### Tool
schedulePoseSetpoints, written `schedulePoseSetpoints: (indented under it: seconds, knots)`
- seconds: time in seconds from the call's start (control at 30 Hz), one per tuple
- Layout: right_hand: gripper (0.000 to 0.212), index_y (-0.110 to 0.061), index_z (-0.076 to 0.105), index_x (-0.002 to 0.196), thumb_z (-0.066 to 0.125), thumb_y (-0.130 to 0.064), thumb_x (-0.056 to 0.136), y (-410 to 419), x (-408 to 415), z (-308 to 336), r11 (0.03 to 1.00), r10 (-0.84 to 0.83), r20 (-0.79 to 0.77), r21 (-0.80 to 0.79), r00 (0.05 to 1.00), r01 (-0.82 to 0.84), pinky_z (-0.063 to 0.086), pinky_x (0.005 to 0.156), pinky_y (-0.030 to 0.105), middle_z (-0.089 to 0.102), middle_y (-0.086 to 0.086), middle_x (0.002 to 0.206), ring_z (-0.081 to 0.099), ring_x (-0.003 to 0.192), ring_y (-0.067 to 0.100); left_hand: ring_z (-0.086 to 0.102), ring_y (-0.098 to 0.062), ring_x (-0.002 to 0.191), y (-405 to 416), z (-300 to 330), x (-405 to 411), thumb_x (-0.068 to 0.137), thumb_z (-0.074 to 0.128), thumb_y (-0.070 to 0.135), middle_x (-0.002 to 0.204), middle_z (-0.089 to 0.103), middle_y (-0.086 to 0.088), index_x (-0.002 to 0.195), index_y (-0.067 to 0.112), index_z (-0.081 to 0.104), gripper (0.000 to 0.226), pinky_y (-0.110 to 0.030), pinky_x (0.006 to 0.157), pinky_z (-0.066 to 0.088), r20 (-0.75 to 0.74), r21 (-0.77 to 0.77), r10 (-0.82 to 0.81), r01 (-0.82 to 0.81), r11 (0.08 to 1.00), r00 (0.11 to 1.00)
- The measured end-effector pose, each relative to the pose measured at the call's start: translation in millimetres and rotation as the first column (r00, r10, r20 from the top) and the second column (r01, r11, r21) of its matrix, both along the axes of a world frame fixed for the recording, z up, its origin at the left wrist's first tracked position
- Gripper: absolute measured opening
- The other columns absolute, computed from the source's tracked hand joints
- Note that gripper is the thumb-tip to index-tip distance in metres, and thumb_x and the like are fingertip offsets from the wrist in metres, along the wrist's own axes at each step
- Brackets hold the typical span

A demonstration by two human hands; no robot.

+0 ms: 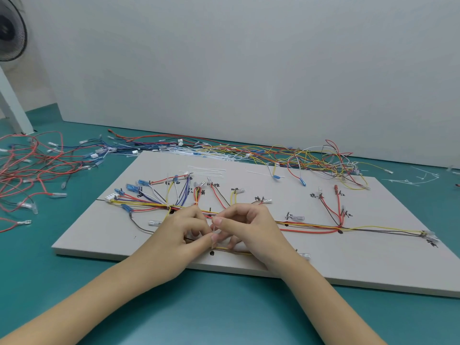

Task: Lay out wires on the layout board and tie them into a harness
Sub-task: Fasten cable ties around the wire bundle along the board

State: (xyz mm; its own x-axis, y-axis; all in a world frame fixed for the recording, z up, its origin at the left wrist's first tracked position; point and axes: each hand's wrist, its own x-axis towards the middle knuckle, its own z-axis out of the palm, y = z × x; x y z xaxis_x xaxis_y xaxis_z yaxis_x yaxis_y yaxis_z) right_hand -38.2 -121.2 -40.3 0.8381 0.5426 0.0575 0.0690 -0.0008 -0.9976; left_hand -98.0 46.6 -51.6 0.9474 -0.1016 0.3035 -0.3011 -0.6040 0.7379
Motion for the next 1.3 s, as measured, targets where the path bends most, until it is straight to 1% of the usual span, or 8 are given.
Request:
schedulePoseSetpoints:
  seconds: [0.13, 0.3, 0.47, 0.6, 0.77, 0.83, 1.03, 1.3]
  knots:
    - [0.007, 0.001, 0.066, 0.086, 0.064, -0.003, 0.090, 0.3, 0.6, -1.0, 1.000, -0.005, 0.005, 0.004, 1.000, 0.005, 0.046, 0.050, 0.024, 0.069, 0.008, 0.067, 0.067, 0.061, 0.020, 0.051, -0.010, 0.074, 0.3, -0.6, -0.1, 0.089, 0.069, 0.019, 0.080, 0.051, 0.010, 0.065, 0.028, 0.069, 0.026, -0.016, 0.064, 0.035, 0.007, 0.021, 0.000, -0.001, 1.000, 1.000]
    - [0.006, -0.001, 0.067, 0.083, 0.065, -0.002, 0.088, -0.1, -0.4, -0.4, 1.000, -0.005, 0.016, -0.008, 1.000, 0.005, 0.047, 0.051, 0.023, 0.068, 0.015, 0.069, 0.066, 0.064, 0.023, 0.049, -0.007, 0.073, -0.8, 0.7, -0.8, 0.089, 0.069, 0.017, 0.080, 0.051, 0.011, 0.062, 0.034, 0.065, 0.031, -0.013, 0.063, 0.034, 0.016, 0.018, 0.000, -0.001, 1.000, 1.000]
    - [0.007, -0.002, 0.068, 0.081, 0.066, 0.000, 0.087, -0.1, -0.6, 0.2, 1.000, -0.005, 0.003, 0.001, 1.000, 0.005, 0.047, 0.051, 0.022, 0.068, 0.015, 0.072, 0.064, 0.069, 0.029, 0.048, -0.006, 0.071, -1.8, 1.7, -1.0, 0.089, 0.069, 0.016, 0.078, 0.051, 0.011, 0.059, 0.039, 0.062, 0.039, -0.013, 0.063, 0.033, 0.022, 0.002, -0.003, 0.003, 1.000, 1.000]
    - [0.007, 0.000, 0.067, 0.082, 0.065, 0.001, 0.087, 0.6, -1.1, 0.0, 1.000, -0.013, 0.042, 0.006, 0.999, 0.013, 0.046, 0.049, 0.022, 0.066, 0.018, 0.073, 0.065, 0.067, 0.029, 0.049, -0.008, 0.071, -1.5, 1.3, -0.8, 0.089, 0.069, 0.017, 0.078, 0.051, 0.010, 0.060, 0.036, 0.064, 0.035, -0.014, 0.063, 0.033, 0.012, 0.000, 0.000, 0.000, 1.000, 1.000]
    - [0.011, 0.005, 0.066, 0.084, 0.062, -0.003, 0.091, 3.2, -1.6, -1.5, 1.000, -0.010, 0.063, 0.002, 0.998, 0.010, 0.045, 0.047, 0.022, 0.067, 0.007, 0.066, 0.066, 0.059, 0.021, 0.049, -0.009, 0.069, -0.9, 0.1, -0.4, 0.089, 0.069, 0.016, 0.079, 0.051, 0.010, 0.060, 0.035, 0.064, 0.035, -0.013, 0.062, 0.034, 0.004, -0.014, -0.001, 0.001, 1.000, 1.000]
    - [0.012, 0.003, 0.065, 0.082, 0.063, -0.005, 0.091, 2.9, -1.8, -0.9, 1.000, -0.002, 0.053, -0.003, 0.999, 0.003, 0.044, 0.047, 0.022, 0.067, 0.006, 0.063, 0.066, 0.057, 0.018, 0.050, -0.010, 0.070, -0.4, -1.1, 0.1, 0.089, 0.069, 0.015, 0.079, 0.052, 0.009, 0.061, 0.033, 0.065, 0.033, -0.014, 0.063, 0.034, 0.004, -0.014, -0.003, 0.004, 1.000, 1.000]
    - [0.012, -0.005, 0.068, 0.078, 0.068, -0.010, 0.088, 0.9, -1.3, 1.8, 0.999, 0.012, -0.006, -0.029, 1.000, -0.012, 0.045, 0.052, 0.024, 0.068, 0.014, 0.067, 0.065, 0.066, 0.027, 0.051, -0.012, 0.074, 1.3, -2.8, -0.3, 0.089, 0.069, 0.016, 0.082, 0.052, 0.007, 0.066, 0.027, 0.068, 0.026, -0.014, 0.064, 0.036, 0.017, -0.003, -0.013, 0.013, 1.000, 1.000]
    - [0.011, -0.005, 0.070, 0.079, 0.068, -0.011, 0.088, 0.6, -0.5, 1.4, 0.999, 0.020, -0.022, -0.035, 1.000, -0.021, 0.047, 0.052, 0.024, 0.069, 0.017, 0.070, 0.066, 0.065, 0.024, 0.051, -0.011, 0.074, 1.6, -2.7, -1.0, 0.090, 0.068, 0.018, 0.082, 0.052, 0.008, 0.067, 0.026, 0.069, 0.025, -0.012, 0.063, 0.035, 0.027, 0.000, -0.021, 0.021, 1.000, 0.999]
